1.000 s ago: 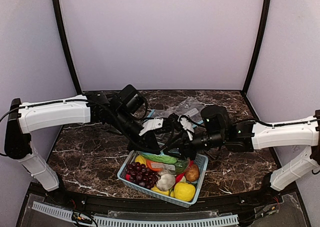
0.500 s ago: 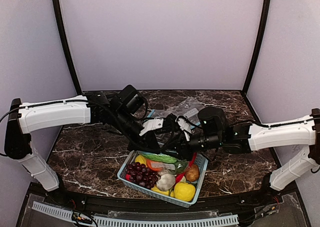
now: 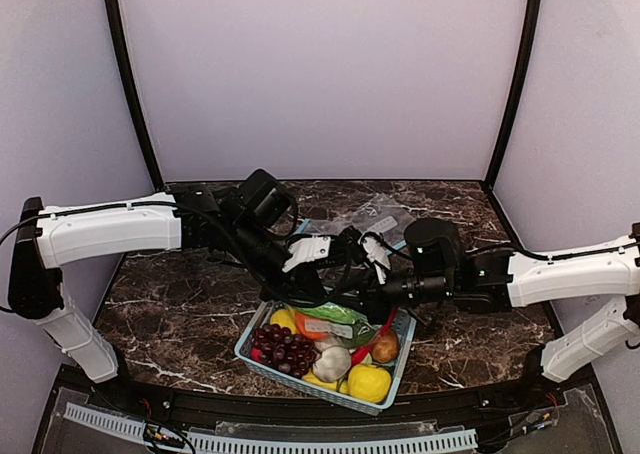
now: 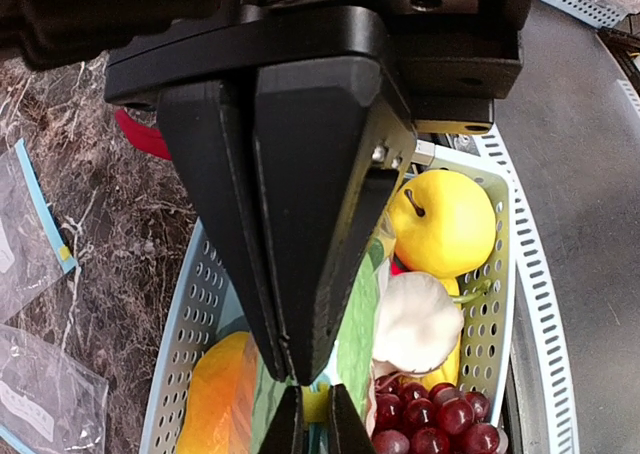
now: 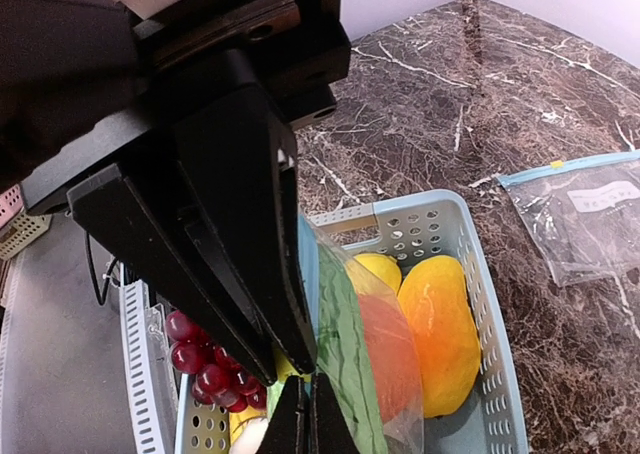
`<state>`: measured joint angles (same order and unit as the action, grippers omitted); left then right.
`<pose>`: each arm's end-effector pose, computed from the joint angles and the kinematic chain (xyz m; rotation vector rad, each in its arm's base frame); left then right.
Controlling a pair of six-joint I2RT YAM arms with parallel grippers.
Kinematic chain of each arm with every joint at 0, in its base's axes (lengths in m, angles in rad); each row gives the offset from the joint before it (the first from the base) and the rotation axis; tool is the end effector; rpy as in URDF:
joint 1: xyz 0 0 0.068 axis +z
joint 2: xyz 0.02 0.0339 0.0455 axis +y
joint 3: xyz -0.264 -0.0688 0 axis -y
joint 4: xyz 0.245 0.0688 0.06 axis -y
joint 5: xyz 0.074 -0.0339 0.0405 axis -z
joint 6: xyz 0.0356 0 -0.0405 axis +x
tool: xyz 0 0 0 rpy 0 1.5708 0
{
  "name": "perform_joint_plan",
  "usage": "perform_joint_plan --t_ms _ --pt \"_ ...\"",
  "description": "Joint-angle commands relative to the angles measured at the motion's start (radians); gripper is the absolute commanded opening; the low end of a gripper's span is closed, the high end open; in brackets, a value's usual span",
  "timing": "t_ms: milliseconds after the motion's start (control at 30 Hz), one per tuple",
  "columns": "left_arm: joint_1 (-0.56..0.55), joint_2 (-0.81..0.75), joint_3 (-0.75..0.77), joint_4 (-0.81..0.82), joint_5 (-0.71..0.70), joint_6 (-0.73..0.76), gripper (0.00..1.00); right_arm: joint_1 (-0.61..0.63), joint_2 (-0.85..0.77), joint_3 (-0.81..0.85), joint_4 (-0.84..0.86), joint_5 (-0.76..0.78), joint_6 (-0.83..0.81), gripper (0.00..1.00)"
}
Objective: Place the food in the zip-top bag and seal the zipper
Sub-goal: Hold the zipper food storage bag over the bin, then zip the zipper of the food storage bag.
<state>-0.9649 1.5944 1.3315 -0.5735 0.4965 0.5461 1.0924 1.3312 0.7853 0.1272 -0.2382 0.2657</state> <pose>0.1848 -0.2965 0.2935 1.8237 1.5934 -0.7903 0.1293 0.2676 0.2499 -1.0159 1.9003 1.0764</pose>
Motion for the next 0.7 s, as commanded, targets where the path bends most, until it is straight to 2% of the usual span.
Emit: perform_joint_plan --t_ms 0,300,667 --pt "0.035 -0.035 -0.039 -0.077 -0.057 -0.084 0.01 0.026 -0.059 -0.034 -0.065 0.066 -0.115 0.00" --pt "0.050 -0.056 -0.062 -0.109 -0.156 -0.052 0.01 0.030 -0.082 -0.041 -0.124 0.065 -0.130 0.00" --pt "0.084 -0.110 -0.103 -0.126 -0.213 -0.037 0.01 0.030 -0.112 -0.049 -0.195 0.090 -0.151 0.00"
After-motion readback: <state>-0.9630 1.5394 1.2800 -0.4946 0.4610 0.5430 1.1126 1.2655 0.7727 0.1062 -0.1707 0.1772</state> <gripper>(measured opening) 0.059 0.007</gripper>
